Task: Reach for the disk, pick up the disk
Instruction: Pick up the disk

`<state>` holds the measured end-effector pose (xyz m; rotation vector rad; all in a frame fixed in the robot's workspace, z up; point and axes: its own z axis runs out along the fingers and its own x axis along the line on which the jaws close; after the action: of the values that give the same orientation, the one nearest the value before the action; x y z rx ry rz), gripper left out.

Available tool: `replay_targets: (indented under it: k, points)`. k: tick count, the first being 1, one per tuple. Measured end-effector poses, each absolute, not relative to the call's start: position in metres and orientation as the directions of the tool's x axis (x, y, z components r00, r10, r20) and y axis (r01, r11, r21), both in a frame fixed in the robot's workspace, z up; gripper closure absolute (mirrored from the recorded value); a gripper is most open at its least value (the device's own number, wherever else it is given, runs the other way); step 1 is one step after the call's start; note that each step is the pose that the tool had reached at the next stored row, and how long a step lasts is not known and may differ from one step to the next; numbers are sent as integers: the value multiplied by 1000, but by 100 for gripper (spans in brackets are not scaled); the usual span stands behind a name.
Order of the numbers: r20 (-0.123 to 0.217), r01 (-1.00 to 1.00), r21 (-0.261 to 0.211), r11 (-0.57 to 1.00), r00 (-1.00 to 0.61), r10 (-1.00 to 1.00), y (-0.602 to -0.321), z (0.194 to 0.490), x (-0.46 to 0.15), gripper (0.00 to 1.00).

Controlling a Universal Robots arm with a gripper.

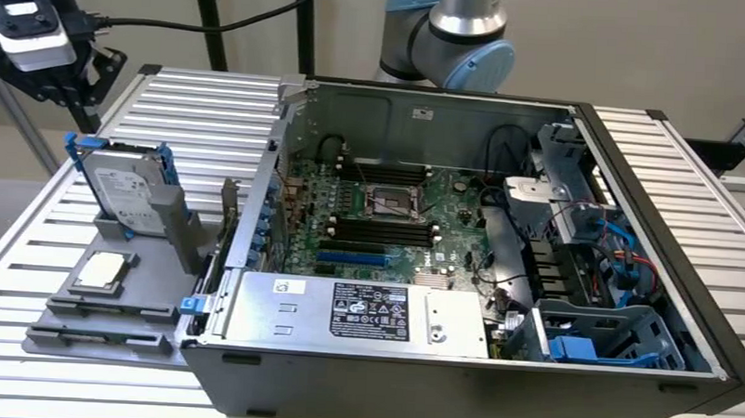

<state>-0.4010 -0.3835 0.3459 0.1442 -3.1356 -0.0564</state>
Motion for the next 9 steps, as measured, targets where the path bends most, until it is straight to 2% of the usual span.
replay_targets:
  k: [9]
  points:
    - [1,-252,36,967,-968,-253,-384,346,-401,89]
